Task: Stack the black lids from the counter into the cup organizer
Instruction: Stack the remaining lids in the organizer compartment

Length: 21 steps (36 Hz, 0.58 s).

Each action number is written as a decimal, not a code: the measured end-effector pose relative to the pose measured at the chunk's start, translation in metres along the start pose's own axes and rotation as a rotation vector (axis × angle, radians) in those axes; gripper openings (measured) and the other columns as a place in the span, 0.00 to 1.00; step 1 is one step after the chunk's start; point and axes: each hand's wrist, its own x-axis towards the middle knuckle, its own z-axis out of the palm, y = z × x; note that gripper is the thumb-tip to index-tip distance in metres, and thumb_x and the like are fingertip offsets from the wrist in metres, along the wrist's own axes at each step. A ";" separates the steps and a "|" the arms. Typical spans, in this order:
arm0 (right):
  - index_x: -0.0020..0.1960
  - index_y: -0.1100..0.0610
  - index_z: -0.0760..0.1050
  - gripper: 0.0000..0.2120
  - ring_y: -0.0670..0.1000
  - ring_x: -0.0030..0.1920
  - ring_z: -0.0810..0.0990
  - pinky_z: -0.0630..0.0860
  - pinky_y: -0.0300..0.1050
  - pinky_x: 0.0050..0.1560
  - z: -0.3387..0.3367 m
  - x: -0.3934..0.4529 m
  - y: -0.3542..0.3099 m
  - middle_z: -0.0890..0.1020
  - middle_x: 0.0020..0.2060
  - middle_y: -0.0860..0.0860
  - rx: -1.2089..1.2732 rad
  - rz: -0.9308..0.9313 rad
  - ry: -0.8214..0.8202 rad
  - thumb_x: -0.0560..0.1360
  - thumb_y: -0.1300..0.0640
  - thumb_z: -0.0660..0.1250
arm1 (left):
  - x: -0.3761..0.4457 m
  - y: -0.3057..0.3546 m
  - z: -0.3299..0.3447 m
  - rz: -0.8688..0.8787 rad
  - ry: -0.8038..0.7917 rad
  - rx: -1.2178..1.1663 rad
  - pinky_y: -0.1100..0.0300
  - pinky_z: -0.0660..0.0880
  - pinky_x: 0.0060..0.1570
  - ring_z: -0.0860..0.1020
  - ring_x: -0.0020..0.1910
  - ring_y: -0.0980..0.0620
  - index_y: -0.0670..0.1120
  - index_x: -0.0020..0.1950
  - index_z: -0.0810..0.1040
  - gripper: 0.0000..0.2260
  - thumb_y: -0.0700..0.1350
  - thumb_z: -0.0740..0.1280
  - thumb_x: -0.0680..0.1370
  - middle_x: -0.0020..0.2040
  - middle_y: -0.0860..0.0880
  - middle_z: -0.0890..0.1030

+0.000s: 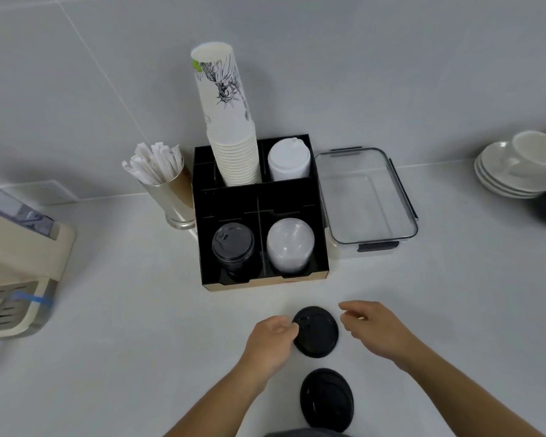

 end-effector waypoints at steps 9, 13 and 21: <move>0.49 0.56 0.81 0.11 0.51 0.39 0.79 0.74 0.42 0.41 0.016 0.001 0.010 0.83 0.46 0.57 0.046 0.011 -0.022 0.75 0.52 0.63 | -0.002 -0.003 0.013 -0.021 0.008 -0.008 0.59 0.74 0.53 0.78 0.51 0.52 0.45 0.61 0.80 0.15 0.45 0.62 0.78 0.54 0.49 0.81; 0.59 0.49 0.80 0.13 0.44 0.43 0.82 0.74 0.34 0.38 0.019 0.003 0.011 0.83 0.46 0.45 0.088 0.030 -0.015 0.76 0.52 0.63 | -0.002 -0.002 0.015 -0.038 0.031 -0.044 0.57 0.72 0.64 0.77 0.61 0.51 0.46 0.68 0.75 0.17 0.43 0.61 0.79 0.62 0.49 0.79; 0.64 0.52 0.78 0.17 0.49 0.57 0.79 0.74 0.47 0.61 0.020 -0.001 0.010 0.80 0.60 0.48 0.151 0.056 -0.023 0.76 0.54 0.63 | -0.007 -0.001 0.019 -0.025 0.050 -0.060 0.61 0.74 0.57 0.79 0.55 0.53 0.47 0.67 0.76 0.17 0.42 0.61 0.79 0.59 0.50 0.82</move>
